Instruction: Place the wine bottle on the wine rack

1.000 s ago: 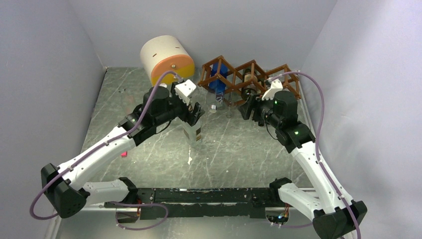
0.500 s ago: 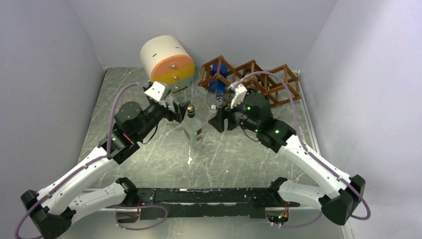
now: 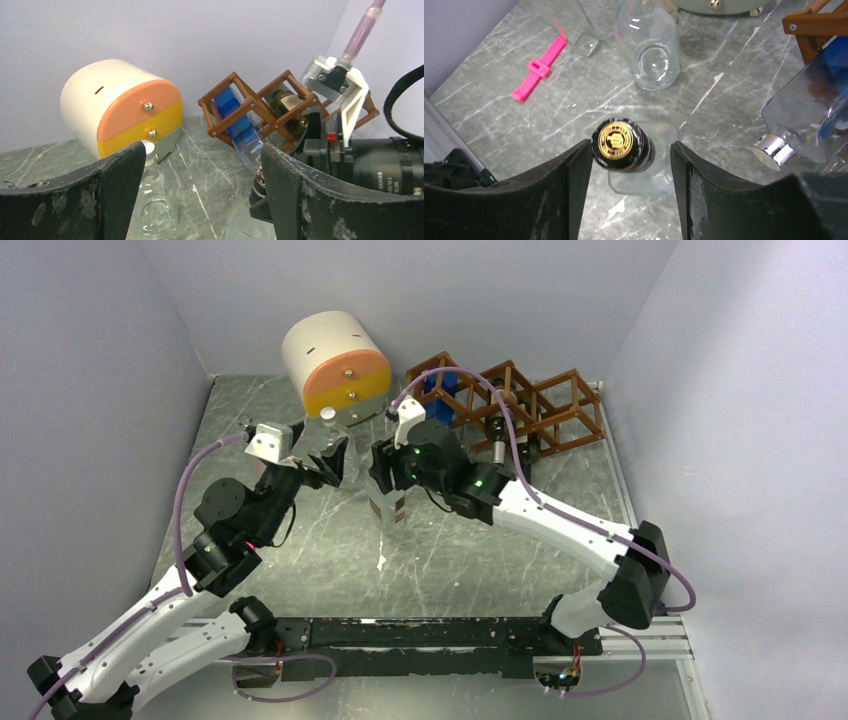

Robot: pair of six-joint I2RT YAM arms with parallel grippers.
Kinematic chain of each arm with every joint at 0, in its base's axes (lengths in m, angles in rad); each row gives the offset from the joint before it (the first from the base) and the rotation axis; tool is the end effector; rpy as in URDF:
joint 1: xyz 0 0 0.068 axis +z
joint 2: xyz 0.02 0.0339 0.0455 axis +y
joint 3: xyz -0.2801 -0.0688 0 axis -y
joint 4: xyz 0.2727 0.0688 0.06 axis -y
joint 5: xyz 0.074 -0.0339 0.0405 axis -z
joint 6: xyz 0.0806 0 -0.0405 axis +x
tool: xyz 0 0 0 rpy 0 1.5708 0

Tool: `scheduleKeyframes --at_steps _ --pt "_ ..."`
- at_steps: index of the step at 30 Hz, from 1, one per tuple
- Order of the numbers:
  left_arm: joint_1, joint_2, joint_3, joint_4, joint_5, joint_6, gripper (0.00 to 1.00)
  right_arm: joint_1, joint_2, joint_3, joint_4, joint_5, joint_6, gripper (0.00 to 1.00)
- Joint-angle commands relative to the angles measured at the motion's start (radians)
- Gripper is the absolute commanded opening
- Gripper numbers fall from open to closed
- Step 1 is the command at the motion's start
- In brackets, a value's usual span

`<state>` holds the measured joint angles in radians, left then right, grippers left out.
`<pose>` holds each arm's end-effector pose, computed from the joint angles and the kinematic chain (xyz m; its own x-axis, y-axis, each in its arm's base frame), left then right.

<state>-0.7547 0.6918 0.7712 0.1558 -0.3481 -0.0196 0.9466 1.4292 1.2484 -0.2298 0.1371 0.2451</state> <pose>0.1769 -0.1286 0.4085 0.1618 -0.1775 -0.9707 0.4056 0.9087 -0.0985 0.2431 0.3186 0.3394 -0.4036 -0.1491 -0.9027 -0.6521 0.7389 0.1696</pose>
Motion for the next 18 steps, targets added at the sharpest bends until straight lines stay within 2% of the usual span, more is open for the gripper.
scheduleKeyframes --at_steps 1,7,18 --pt "-0.006 -0.013 -0.009 0.043 -0.056 -0.015 0.88 0.025 0.054 0.069 0.005 0.106 0.000 0.60" --pt "-0.005 0.008 -0.002 0.029 -0.061 -0.023 0.88 0.032 0.060 0.065 0.040 0.134 -0.021 0.45" --pt "-0.006 0.046 0.010 0.028 -0.055 -0.026 0.88 0.034 0.077 0.023 0.053 0.132 -0.037 0.50"
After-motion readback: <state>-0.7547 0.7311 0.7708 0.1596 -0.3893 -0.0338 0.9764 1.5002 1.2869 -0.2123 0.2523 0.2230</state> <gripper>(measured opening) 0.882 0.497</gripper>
